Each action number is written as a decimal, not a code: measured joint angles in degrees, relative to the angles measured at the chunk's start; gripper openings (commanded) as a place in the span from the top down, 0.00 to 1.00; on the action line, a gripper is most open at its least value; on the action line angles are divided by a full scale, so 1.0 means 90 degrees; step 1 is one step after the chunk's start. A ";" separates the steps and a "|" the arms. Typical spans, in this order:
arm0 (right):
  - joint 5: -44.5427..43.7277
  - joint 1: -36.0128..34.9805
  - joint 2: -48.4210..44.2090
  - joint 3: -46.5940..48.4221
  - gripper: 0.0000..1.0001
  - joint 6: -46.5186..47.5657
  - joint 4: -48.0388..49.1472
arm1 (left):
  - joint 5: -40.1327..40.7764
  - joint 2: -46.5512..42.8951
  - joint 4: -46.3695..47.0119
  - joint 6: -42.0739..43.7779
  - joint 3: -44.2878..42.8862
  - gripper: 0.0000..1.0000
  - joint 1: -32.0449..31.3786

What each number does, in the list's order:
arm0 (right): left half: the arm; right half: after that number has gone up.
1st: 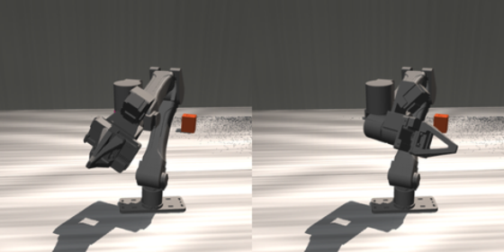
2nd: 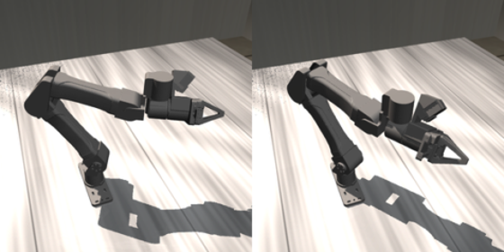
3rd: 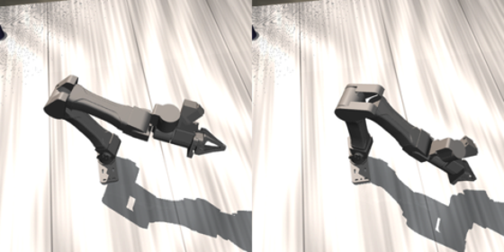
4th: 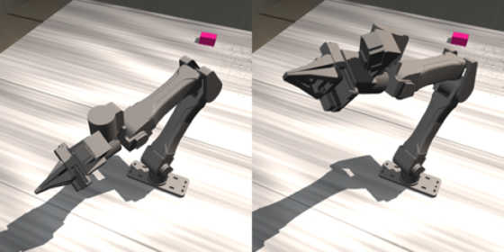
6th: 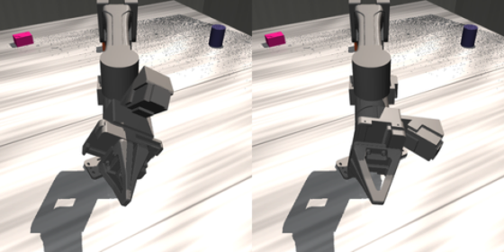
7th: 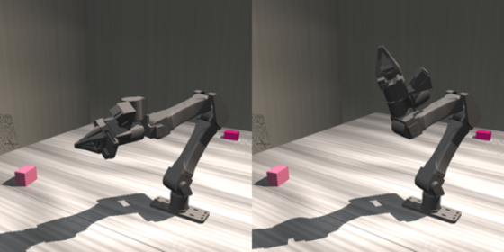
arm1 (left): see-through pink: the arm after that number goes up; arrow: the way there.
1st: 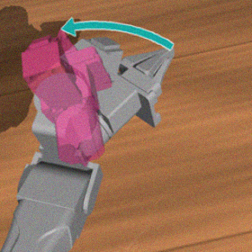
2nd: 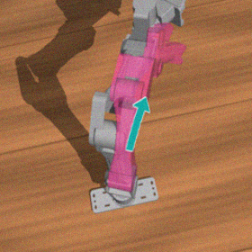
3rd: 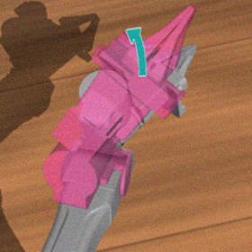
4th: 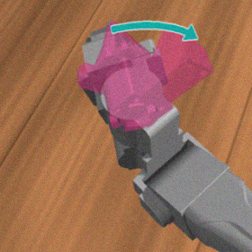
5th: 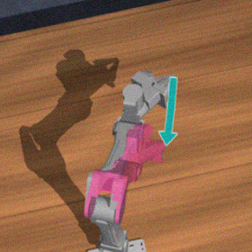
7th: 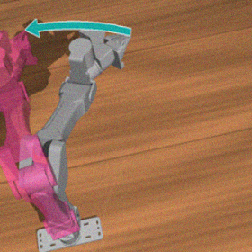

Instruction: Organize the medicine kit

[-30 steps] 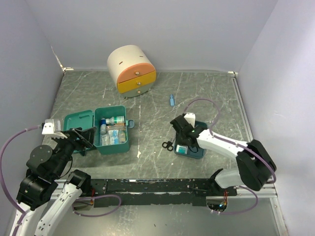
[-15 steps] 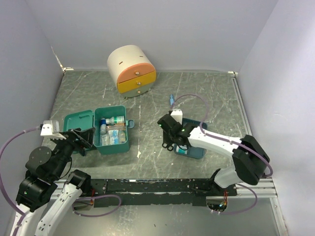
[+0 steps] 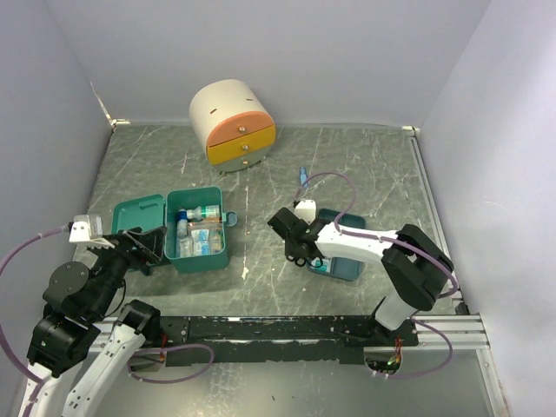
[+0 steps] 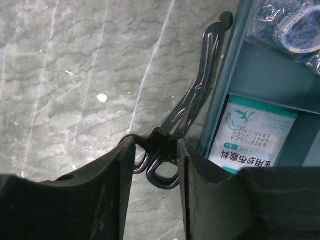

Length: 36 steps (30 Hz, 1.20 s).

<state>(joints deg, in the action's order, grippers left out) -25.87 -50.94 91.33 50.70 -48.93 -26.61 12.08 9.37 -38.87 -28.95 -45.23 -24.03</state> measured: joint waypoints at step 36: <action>-0.0051 0.0726 0.1188 0.0748 0.69 0.0942 0.0925 | 0.0039 0.0000 0.0000 -0.0005 0.0000 0.16 0.0000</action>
<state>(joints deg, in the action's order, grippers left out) -26.33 -44.40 102.02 57.43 -40.45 -18.28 12.43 9.37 -38.87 -28.99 -45.23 -24.03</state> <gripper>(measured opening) 0.302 0.843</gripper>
